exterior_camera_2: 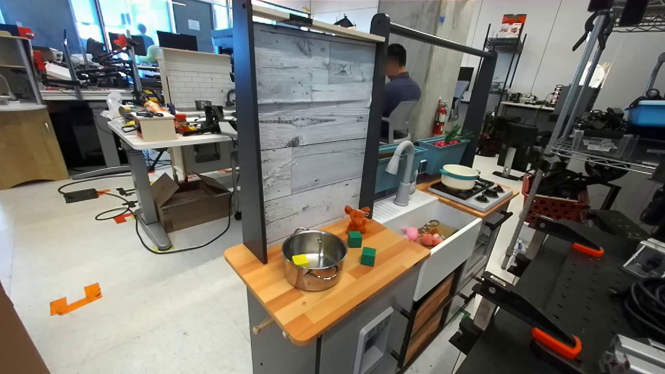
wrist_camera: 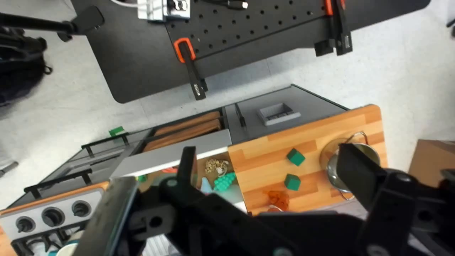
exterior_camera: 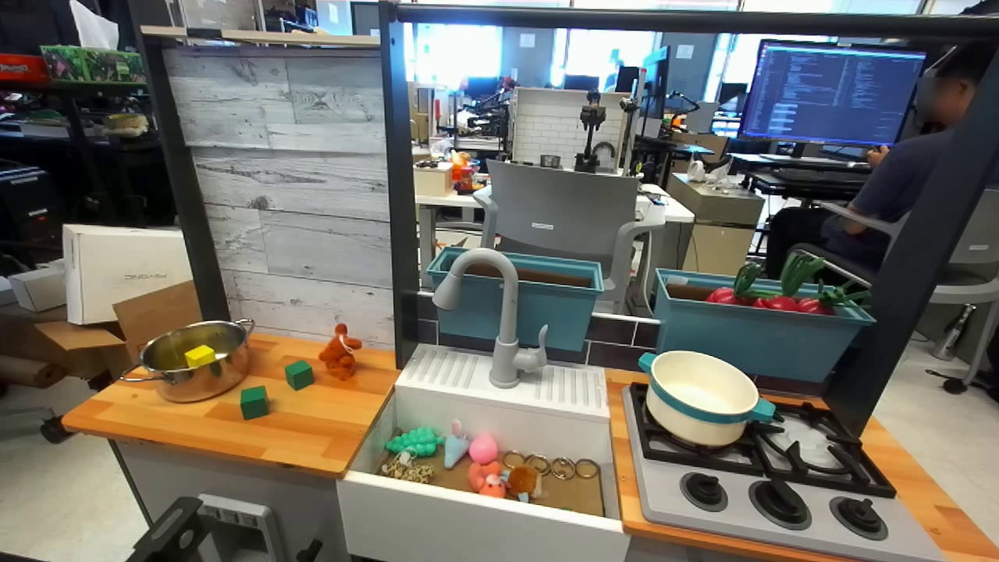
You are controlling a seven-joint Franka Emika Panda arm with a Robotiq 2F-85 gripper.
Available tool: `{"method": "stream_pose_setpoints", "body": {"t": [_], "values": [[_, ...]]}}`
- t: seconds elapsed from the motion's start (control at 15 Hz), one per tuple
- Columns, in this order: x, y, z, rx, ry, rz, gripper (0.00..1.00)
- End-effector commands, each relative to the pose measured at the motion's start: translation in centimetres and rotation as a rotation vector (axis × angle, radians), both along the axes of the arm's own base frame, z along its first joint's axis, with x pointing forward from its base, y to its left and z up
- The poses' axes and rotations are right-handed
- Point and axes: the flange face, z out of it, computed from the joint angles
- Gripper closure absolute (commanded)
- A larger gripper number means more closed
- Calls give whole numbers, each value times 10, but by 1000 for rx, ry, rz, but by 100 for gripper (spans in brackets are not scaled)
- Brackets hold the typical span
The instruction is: Pick up the green block at the front of the counter and put it in the sink
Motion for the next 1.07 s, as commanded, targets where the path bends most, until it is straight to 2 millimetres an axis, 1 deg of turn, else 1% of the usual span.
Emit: {"method": "stream_pose_setpoints", "body": {"t": [0.0, 0.07, 0.2, 0.33, 0.53, 0.67, 0.8, 1.0], "values": [[12, -2, -5, -48, 83, -11, 0], [13, -2, -7, -47, 56, 6, 0], [14, -2, -11, -80, -51, 20, 0], [21, -4, -15, -98, -120, 22, 0], [37, -2, -29, -91, -144, -4, 0], [55, 1, -32, -82, -136, -37, 0], [76, 5, -24, -70, -130, -77, 0], [104, 4, -2, -74, -147, -118, 0]]}}
